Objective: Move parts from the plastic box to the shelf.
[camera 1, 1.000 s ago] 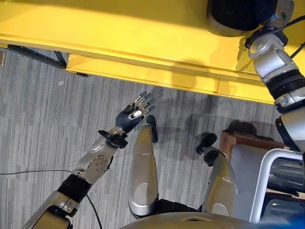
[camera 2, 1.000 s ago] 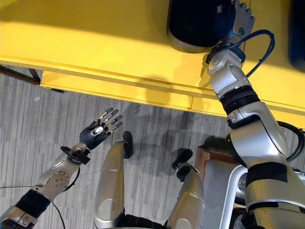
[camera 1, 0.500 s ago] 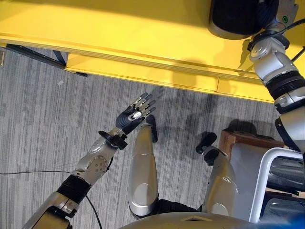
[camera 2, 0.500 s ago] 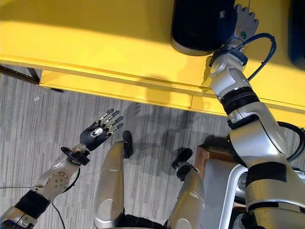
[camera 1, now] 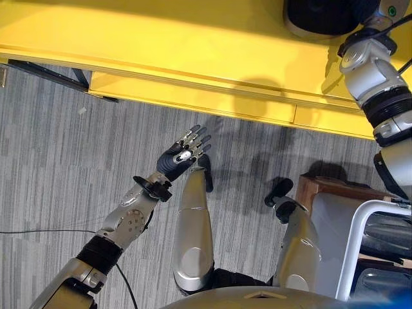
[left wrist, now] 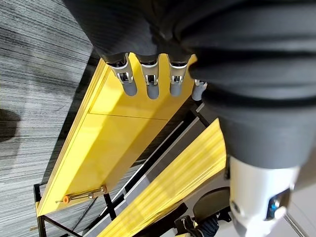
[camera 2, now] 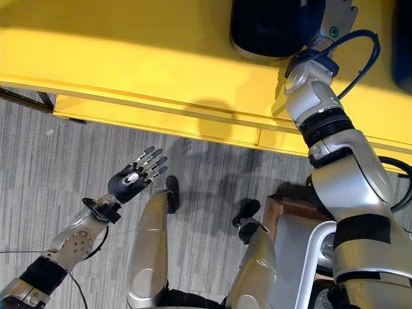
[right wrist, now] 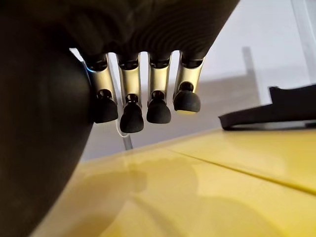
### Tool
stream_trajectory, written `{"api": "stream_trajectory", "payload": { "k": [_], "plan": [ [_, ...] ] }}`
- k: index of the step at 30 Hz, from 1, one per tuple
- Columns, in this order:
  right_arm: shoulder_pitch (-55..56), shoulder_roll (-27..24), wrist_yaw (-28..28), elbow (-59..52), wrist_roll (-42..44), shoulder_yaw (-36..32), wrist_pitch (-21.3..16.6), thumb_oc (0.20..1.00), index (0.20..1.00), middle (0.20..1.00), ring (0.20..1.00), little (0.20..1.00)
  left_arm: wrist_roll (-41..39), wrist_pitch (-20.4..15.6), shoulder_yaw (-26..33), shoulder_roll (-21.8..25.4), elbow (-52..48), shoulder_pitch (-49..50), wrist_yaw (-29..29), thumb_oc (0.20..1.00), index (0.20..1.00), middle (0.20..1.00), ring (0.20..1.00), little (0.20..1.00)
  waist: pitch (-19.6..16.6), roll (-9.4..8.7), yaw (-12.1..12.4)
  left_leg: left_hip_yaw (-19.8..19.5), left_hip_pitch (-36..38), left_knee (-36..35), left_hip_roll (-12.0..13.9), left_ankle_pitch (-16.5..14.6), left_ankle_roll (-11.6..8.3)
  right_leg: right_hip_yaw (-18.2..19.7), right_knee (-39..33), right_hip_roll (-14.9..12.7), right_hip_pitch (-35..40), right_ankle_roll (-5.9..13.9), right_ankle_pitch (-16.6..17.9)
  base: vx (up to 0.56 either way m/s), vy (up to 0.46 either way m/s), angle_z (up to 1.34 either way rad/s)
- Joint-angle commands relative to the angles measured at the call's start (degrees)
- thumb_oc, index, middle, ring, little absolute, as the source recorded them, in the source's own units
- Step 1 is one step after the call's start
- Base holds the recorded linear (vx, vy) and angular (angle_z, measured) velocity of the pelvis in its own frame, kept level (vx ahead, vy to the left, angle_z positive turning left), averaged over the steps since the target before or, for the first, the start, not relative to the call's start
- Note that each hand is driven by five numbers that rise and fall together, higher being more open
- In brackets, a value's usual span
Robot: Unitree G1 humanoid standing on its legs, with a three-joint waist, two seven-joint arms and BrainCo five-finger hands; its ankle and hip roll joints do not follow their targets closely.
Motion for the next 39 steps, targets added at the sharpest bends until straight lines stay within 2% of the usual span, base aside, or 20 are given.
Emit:
{"api": "stream_trajectory", "payload": {
  "k": [1,9,10,20,27,29,33,35,39],
  "plan": [
    [-6.9,-6.3,-2.3,-2.7,-2.0,1.8,-0.8,0.2,0.2,0.2,0.2,0.2,-0.8,-0.3,-1.9,0.6,-4.2,-0.1,-1.2,1.0,1.0,1.0,1.0,1.0,-2.0,2.24,1.8,-0.4,2.2,-8.1,-2.8,1.8,-0.23,-2.2,15.4,-0.5,-1.4,2.25,-10.6,0.03,-0.015,0.09],
    [-7.5,-6.2,-0.3,-2.1,0.2,1.5,-0.5,0.2,0.2,0.2,0.2,0.2,-1.7,0.7,-1.4,0.2,-4.6,0.2,-1.4,1.0,1.0,1.0,1.0,1.0,-2.0,2.72,1.5,-0.1,2.9,-7.9,-2.6,1.7,-0.67,-1.9,16.0,-0.9,-1.3,1.93,-11.4,0.01,-0.002,0.01],
    [-7.1,-5.9,-0.6,-1.9,0.2,1.2,-0.7,1.0,1.0,1.0,1.0,1.0,-1.7,0.7,-1.5,0.0,-4.6,-0.2,-1.2,1.0,1.0,1.0,1.0,1.0,-2.0,2.67,1.4,-0.1,2.9,-7.8,-2.5,1.6,-0.72,-1.9,16.2,-1.0,-1.4,1.95,-11.4,0.0,0.0,0.0],
    [-6.8,-4.7,-1.0,-0.6,2.0,0.1,-0.1,1.0,1.0,1.0,1.0,1.0,-2.6,1.6,-1.9,-0.2,-4.1,-1.5,-1.0,1.0,1.0,1.0,1.0,1.0,-2.0,3.06,1.2,0.0,3.2,-8.1,-2.6,1.8,-0.86,-1.5,16.3,-1.0,-1.5,1.95,-11.6,0.0,0.0,-0.01],
    [-6.3,-4.2,-2.3,-0.4,1.1,-0.2,-1.0,1.0,1.0,1.0,1.0,1.0,-2.9,1.7,-1.8,-0.7,-3.8,-1.8,-0.8,1.0,1.0,1.0,1.0,1.0,-2.0,3.32,1.1,0.1,3.5,-8.5,-2.7,2.0,-0.88,-1.1,16.2,-1.0,-1.5,2.06,-11.6,0.0,0.0,0.0],
    [-6.0,-4.1,-3.1,-0.7,1.8,-0.9,-2.8,1.0,1.0,1.0,1.0,1.0,-3.0,2.0,-1.6,-0.7,-3.7,-1.6,-1.2,1.0,1.0,1.0,1.0,1.0,-2.0,3.4,1.0,0.4,4.3,-8.8,-2.7,2.0,-0.91,-1.0,15.9,-1.0,-0.8,2.19,-11.6,0.0,0.0,0.0],
    [-5.3,-4.1,-1.1,-1.9,2.7,-1.7,-2.7,1.0,1.0,1.0,1.0,1.0,-2.9,2.3,-1.3,-0.9,-4.0,-1.4,-0.8,1.0,1.0,1.0,1.0,1.0,-2.0,3.36,0.8,0.7,5.5,-9.4,-2.8,2.1,-0.94,-0.9,15.4,-0.9,0.1,2.41,-11.5,0.0,0.0,0.0],
    [-3.6,-3.6,0.4,-2.5,10.7,-2.9,-3.3,1.0,1.0,1.0,1.0,1.0,-2.4,2.6,-1.1,-1.4,-4.0,-1.1,-0.5,1.0,1.0,1.0,1.0,1.0,-2.0,3.27,0.7,1.0,6.8,-10.1,-2.9,2.2,-0.98,-0.7,14.7,-0.8,1.1,2.48,-11.6,0.0,-0.016,-0.04],
    [-1.6,-2.6,2.6,-2.9,18.6,-5.0,-4.4,1.0,1.0,1.0,1.0,1.0,-2.3,2.7,-0.8,-1.6,-4.0,-1.1,-0.4,1.0,1.0,1.0,1.0,1.0,-2.0,3.19,0.4,1.4,8.0,-10.7,-2.9,2.4,-1.05,-0.4,14.1,-0.7,2.0,2.51,-11.5,0.0,-0.004,-0.01]
  ]
}}
